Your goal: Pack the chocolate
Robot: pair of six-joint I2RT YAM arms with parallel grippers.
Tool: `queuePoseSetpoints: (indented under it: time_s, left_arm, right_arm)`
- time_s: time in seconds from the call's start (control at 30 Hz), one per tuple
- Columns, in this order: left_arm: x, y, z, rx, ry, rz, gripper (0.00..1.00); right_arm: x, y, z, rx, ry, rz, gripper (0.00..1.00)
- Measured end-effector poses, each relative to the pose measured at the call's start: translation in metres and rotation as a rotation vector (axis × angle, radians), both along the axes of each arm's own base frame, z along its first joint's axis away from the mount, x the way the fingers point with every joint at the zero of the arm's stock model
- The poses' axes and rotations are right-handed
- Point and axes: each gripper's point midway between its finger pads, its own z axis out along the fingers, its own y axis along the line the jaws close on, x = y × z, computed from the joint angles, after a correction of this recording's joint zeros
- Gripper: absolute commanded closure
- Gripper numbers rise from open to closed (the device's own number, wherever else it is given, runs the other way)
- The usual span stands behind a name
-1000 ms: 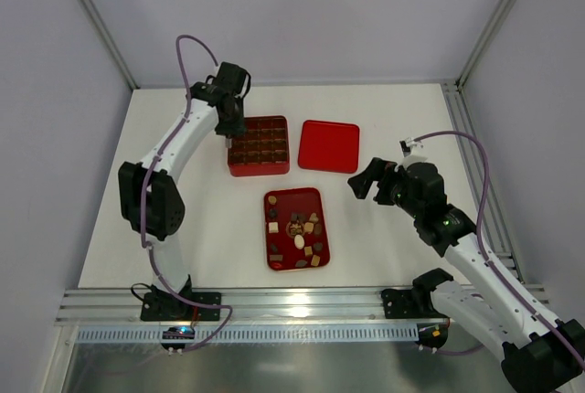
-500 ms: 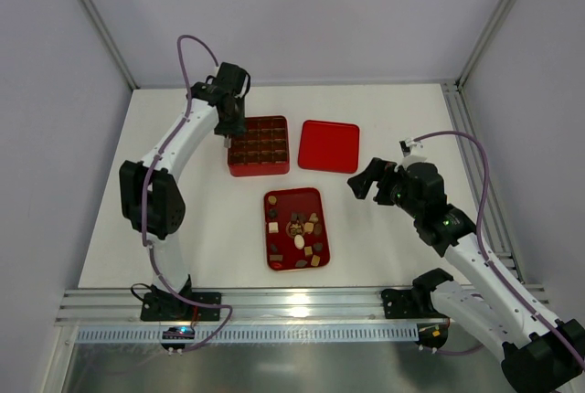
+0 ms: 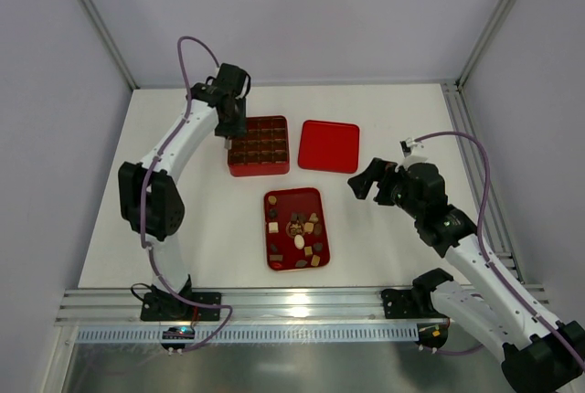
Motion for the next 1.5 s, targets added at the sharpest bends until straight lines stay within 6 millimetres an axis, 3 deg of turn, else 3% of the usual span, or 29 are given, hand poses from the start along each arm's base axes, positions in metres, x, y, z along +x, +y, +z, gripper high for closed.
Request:
queuePoseSetpoints:
  time_s: [0.17,0.47,0.77,1.0,1.5]
  left_arm:
    - [-0.03,-0.016,0.009,-0.009,-0.001,-0.058,0.64]
    - [-0.137,-0.084,0.04,-0.087,-0.047,-0.307,0.63]
    - [-0.214,-0.11,0.024,-0.096,0.013,-0.425,0.64]
    - [-0.243,-0.116,0.0,-0.062,0.061,-0.441,0.63]
    - [-0.267,-0.117,-0.021,-0.026,0.085,-0.425,0.63]
  right_arm:
    - [0.0,0.0,0.0,0.0,-0.001,-0.002,0.0]
    - [0.0,-0.002,0.0,-0.004,-0.001,-0.009,0.0]
    - [-0.001,-0.004,0.004,0.0,-0.017,-0.017,0.0]
    - [-0.003,-0.005,0.003,0.002,-0.018,-0.017,0.0]
    - [-0.006,-0.006,0.004,0.005,-0.026,-0.017,0.0]
